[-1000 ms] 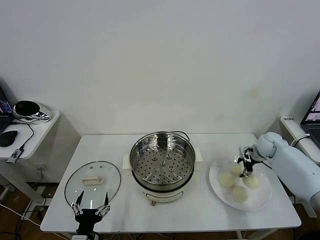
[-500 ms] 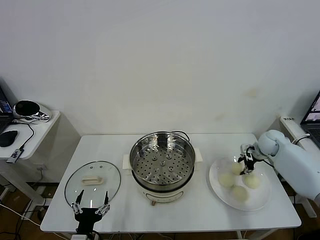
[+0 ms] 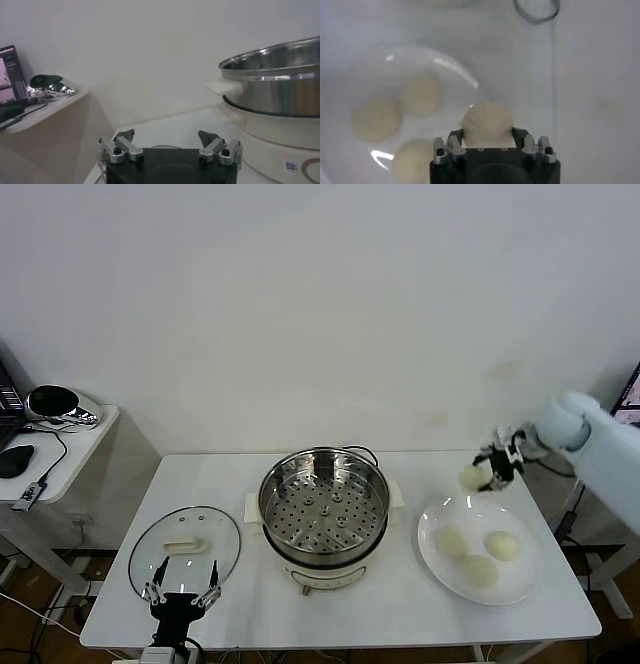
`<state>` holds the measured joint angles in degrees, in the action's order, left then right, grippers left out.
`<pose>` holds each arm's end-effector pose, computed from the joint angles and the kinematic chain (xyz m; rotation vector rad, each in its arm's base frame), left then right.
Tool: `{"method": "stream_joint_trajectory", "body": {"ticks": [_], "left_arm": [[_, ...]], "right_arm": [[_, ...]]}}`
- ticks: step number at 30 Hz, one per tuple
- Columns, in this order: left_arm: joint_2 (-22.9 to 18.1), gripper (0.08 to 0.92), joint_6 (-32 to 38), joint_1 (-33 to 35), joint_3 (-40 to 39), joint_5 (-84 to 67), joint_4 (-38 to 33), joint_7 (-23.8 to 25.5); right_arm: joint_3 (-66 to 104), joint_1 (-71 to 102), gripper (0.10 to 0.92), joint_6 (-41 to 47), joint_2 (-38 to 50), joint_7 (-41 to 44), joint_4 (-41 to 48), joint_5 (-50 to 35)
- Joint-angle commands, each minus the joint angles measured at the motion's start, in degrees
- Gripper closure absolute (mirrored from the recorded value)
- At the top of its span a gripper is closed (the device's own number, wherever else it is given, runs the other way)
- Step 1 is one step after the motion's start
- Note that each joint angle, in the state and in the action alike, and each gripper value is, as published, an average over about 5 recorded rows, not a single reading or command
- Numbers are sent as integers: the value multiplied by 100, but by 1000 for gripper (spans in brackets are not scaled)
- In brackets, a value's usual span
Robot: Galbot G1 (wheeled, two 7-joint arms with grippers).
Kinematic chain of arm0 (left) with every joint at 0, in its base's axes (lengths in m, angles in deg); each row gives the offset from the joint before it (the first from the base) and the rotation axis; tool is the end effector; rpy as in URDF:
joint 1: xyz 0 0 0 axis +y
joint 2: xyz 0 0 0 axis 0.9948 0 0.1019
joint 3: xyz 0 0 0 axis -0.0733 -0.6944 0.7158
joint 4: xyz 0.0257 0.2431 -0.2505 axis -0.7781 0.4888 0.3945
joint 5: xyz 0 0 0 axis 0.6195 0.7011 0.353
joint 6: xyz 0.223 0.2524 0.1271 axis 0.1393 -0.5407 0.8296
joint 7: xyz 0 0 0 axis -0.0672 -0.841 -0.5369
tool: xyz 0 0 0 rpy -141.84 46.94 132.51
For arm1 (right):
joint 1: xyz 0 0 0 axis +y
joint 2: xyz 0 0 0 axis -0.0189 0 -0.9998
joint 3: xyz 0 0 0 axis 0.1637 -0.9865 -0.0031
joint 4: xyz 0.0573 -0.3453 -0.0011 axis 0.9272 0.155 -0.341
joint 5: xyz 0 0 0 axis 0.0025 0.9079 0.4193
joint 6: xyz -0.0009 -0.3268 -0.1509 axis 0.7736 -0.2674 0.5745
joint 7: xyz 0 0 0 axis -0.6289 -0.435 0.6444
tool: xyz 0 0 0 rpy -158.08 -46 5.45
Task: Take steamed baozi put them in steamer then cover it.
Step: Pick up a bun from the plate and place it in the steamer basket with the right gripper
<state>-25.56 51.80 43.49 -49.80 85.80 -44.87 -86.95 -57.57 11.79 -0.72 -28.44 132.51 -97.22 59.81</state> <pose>0.1444 0.0425 -0.3297 0.1184 -2.9264 -0.3734 0.5521 -0.1662 -0.0444 1.2574 -1.6138 1.5335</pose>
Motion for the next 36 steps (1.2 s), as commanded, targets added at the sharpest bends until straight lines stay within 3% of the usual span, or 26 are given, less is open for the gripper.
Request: {"method": "stream_joint_trajectory", "body": {"ticks": [1, 13, 23, 36], "left_arm": [[0, 177, 0, -13, 7, -9, 12, 1], [8, 177, -3, -34, 185, -63, 9, -1], [-13, 177, -7, 37, 334, -82, -112, -9], [-40, 177, -13, -1, 382, -93, -97, -11]], "right_arm": [[-1021, -1453, 406, -69, -291, -4, -305, -914], [-1970, -1897, 406, -881, -2328, -235, 176, -1374], [-2508, -1558, 402, -2086, -3090, -521, 505, -236], [-2652, -1143, 390, -3560, -3300, -1082, 832, 1000]]}}
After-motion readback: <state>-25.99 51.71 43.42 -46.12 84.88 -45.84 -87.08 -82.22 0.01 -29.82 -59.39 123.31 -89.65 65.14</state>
